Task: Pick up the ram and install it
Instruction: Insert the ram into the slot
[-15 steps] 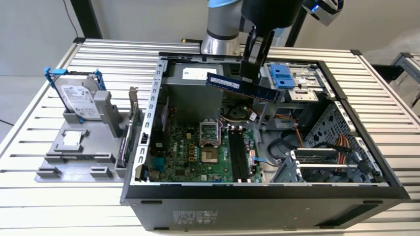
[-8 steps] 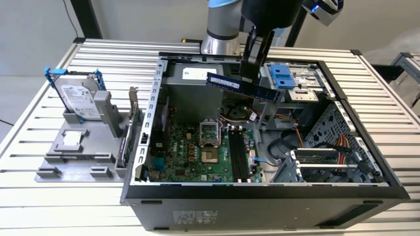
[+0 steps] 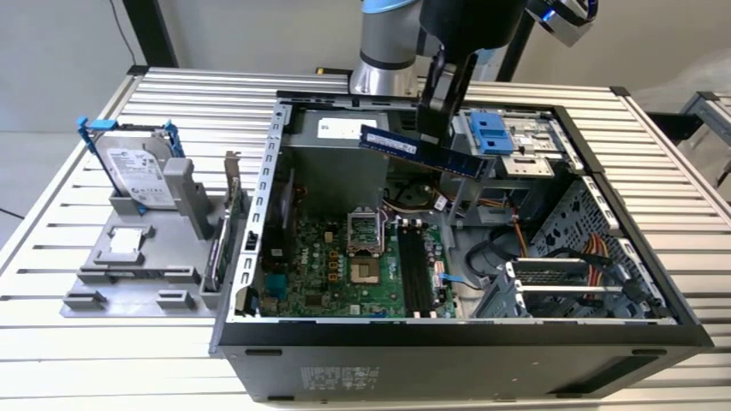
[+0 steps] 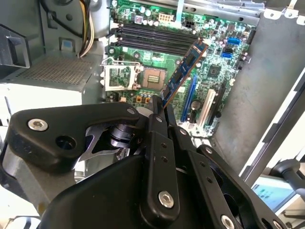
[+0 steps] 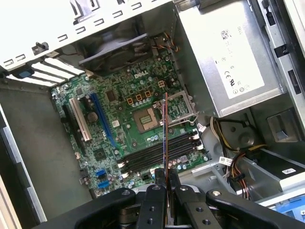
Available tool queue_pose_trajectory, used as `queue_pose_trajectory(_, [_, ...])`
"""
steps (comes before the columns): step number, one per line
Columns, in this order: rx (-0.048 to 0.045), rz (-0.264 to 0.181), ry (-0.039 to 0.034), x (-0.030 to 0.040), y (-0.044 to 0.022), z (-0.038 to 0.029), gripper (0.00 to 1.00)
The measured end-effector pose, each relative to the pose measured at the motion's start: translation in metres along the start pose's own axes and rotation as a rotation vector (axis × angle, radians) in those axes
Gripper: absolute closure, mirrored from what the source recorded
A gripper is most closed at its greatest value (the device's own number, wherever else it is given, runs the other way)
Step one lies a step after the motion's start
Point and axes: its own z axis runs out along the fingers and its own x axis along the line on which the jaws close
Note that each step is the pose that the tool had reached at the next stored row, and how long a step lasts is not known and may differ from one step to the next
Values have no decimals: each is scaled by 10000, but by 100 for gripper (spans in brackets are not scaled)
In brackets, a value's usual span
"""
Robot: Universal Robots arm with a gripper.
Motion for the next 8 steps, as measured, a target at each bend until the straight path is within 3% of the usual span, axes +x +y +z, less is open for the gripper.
queue_pose_trajectory(8, [-15, 259, -7, 0, 0, 0, 100])
